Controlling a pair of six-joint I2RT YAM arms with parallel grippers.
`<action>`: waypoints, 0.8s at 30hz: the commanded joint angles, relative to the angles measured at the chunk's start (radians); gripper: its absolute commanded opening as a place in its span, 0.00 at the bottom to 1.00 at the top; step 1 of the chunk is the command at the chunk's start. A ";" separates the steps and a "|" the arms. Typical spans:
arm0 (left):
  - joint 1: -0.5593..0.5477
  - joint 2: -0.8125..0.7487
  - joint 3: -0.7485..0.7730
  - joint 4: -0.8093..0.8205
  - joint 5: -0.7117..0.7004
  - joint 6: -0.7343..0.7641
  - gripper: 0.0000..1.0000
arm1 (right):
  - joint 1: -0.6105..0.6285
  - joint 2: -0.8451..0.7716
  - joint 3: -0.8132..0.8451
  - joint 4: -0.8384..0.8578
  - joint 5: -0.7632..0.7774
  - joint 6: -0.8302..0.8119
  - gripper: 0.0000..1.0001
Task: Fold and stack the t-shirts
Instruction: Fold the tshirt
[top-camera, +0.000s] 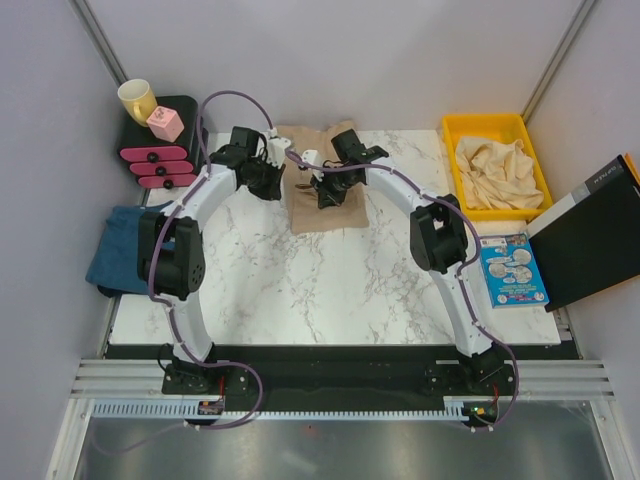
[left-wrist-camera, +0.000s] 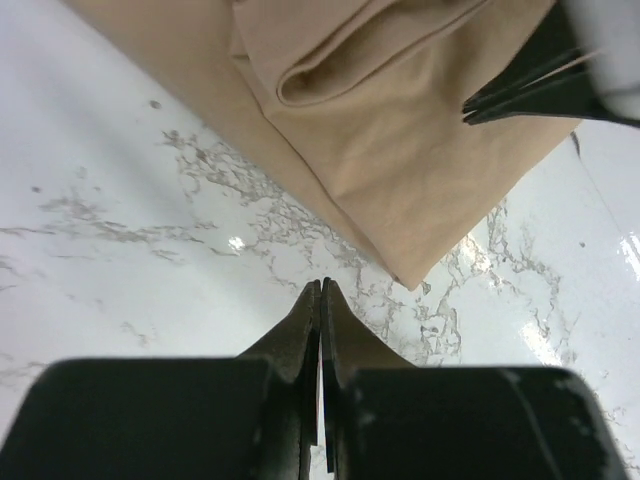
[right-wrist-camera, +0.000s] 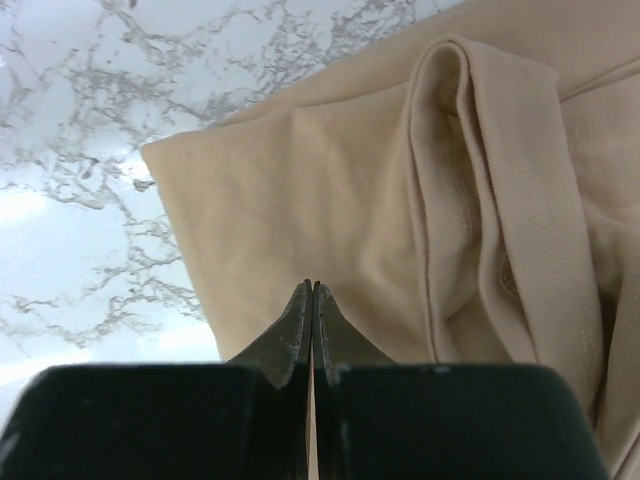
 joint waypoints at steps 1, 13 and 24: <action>-0.001 -0.122 -0.012 0.085 -0.019 0.039 0.02 | 0.001 0.032 0.071 0.023 0.035 -0.029 0.00; 0.000 -0.199 -0.107 0.090 -0.050 -0.001 0.02 | 0.018 0.017 -0.033 0.411 0.243 -0.077 0.00; 0.006 -0.260 -0.193 0.128 -0.182 -0.008 0.02 | 0.047 0.084 -0.120 1.025 0.645 -0.184 0.00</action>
